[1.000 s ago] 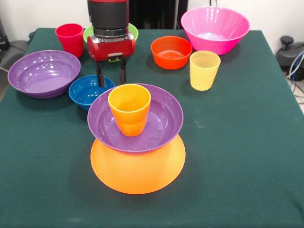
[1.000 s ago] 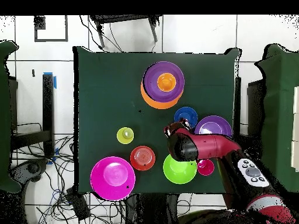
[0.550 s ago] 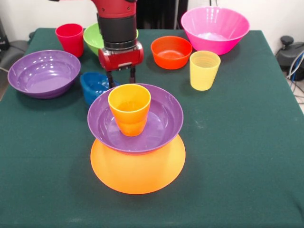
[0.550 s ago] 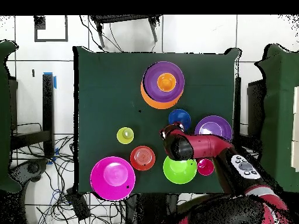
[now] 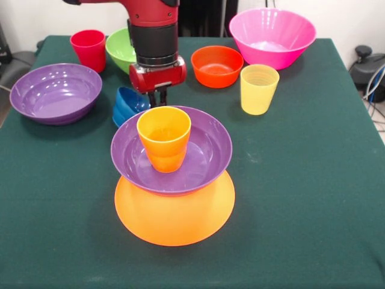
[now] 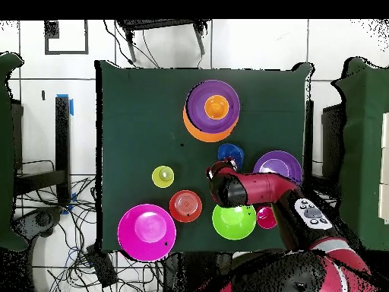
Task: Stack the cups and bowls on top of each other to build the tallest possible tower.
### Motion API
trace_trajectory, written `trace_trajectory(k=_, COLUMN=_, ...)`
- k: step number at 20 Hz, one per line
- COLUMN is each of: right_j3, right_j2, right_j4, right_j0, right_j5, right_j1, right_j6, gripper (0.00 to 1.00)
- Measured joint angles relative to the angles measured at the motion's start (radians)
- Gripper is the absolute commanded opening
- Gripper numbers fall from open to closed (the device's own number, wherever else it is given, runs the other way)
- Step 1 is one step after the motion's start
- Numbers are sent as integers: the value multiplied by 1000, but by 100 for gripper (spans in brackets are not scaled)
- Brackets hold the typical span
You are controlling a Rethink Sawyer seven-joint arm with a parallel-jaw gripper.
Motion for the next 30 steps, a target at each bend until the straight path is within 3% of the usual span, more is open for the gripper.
trace_trajectory(k=6, right_j3=0, right_j2=-1, right_j4=0, right_j0=10, right_j5=0, right_j1=-30, right_j6=0, gripper=0)
trace_trajectory(k=7, right_j3=0, right_j2=-1, right_j4=0, right_j0=10, right_j5=0, right_j1=-52, right_j6=0, gripper=100)
trace_trajectory(k=20, right_j3=-6, right_j2=-2, right_j4=0, right_j0=4, right_j5=0, right_j1=-99, right_j6=0, gripper=100)
trace_trajectory(k=30, right_j3=-57, right_j2=-1, right_j4=0, right_j0=-14, right_j5=0, right_j1=-66, right_j6=0, gripper=100)
